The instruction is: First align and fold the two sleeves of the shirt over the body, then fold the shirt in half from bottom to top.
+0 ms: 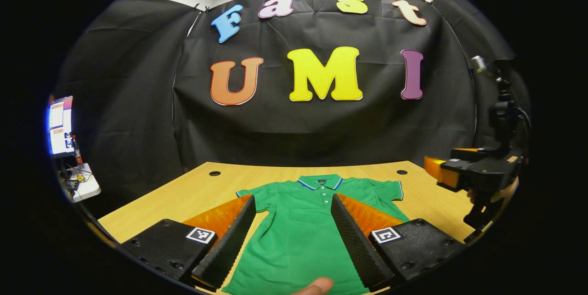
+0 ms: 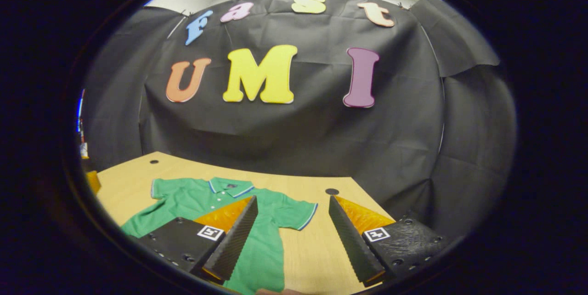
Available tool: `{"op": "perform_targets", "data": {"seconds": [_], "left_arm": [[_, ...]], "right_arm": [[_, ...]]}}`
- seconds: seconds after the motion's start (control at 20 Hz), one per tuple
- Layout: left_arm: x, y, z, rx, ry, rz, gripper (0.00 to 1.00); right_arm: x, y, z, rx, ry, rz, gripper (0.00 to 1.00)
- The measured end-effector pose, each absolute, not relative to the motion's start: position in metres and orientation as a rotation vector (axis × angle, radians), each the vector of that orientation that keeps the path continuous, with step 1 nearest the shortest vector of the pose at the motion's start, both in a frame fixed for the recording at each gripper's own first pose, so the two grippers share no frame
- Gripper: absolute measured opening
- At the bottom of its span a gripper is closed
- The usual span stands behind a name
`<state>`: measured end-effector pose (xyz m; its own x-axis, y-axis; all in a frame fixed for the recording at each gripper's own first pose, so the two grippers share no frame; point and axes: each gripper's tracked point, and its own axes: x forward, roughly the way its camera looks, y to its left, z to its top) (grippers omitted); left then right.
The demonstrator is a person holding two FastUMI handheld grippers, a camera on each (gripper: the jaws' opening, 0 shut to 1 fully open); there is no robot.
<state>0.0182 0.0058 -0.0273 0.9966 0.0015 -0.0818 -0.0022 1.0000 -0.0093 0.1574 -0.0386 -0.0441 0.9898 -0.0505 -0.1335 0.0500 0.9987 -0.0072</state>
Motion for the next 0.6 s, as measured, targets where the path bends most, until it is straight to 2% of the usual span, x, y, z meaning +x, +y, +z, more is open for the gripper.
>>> {"op": "perform_targets", "data": {"seconds": [0.25,0.6], "left_arm": [[0.024,0.016,-0.033,-0.028,0.094,0.020,1.00],[0.034,0.020,-0.043,-0.057,0.123,0.031,1.00]], "right_arm": [[0.245,-0.071,-0.101,-0.043,0.274,-0.162,0.95],[0.309,-0.085,-0.191,0.050,0.521,-0.182,0.93]]}}
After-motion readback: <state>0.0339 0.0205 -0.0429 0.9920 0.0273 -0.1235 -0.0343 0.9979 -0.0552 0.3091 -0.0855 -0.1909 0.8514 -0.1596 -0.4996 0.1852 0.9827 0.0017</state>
